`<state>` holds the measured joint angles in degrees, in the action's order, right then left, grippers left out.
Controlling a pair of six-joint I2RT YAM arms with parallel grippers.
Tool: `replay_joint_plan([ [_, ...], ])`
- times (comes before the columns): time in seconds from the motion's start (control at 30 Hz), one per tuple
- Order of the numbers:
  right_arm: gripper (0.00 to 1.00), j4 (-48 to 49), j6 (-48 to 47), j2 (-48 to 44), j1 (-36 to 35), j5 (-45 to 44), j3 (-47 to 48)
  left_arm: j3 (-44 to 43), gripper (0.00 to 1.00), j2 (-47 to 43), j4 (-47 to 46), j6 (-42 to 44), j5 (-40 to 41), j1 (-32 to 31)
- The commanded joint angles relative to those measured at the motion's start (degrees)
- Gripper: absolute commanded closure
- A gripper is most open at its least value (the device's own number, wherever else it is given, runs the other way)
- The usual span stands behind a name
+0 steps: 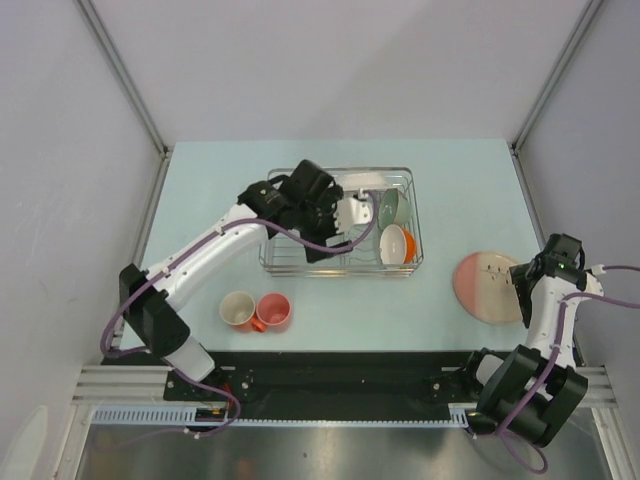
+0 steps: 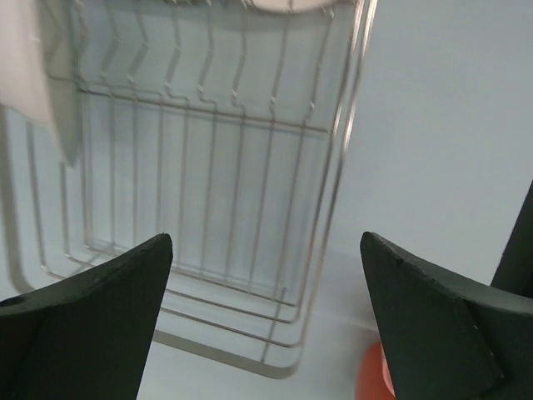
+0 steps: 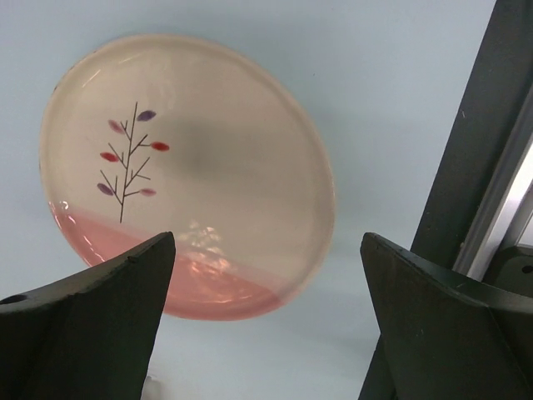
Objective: Load the mixed dishes into the dish rack
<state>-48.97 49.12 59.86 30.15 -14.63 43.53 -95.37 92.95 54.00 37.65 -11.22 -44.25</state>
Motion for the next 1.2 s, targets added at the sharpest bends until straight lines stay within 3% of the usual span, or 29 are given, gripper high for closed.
replay_joint_plan([
  [0.0,0.0,0.2,0.01,0.61,1.66,-0.74,2.35,10.36,0.0,-8.03,-2.66,1.98,-0.3,-1.01],
  [0.17,0.0,-0.07,1.15,0.88,1.84,-3.21,2.26,22.22,0.0,-11.82,-12.66,3.83,4.44,-1.1],
  [0.3,0.0,-0.77,2.37,2.1,0.44,-6.44,2.26,26.81,0.0,-12.88,-18.66,4.19,7.79,-1.01],
  [0.7,0.0,-1.04,7.3,11.42,-10.98,-10.07,0.07,23.66,0.0,-5.77,-23.15,2.69,9.91,4.25],
  [0.93,0.0,1.86,8.27,17.04,-21.53,-11.99,0.06,25.5,0.0,-4.27,-26.57,1.73,9.82,5.67],
  [1.17,0.0,4.5,7.39,26.53,-27.07,-13.93,4.02,26.73,0.0,-4.7,-27.54,0.94,8.59,5.67],
])
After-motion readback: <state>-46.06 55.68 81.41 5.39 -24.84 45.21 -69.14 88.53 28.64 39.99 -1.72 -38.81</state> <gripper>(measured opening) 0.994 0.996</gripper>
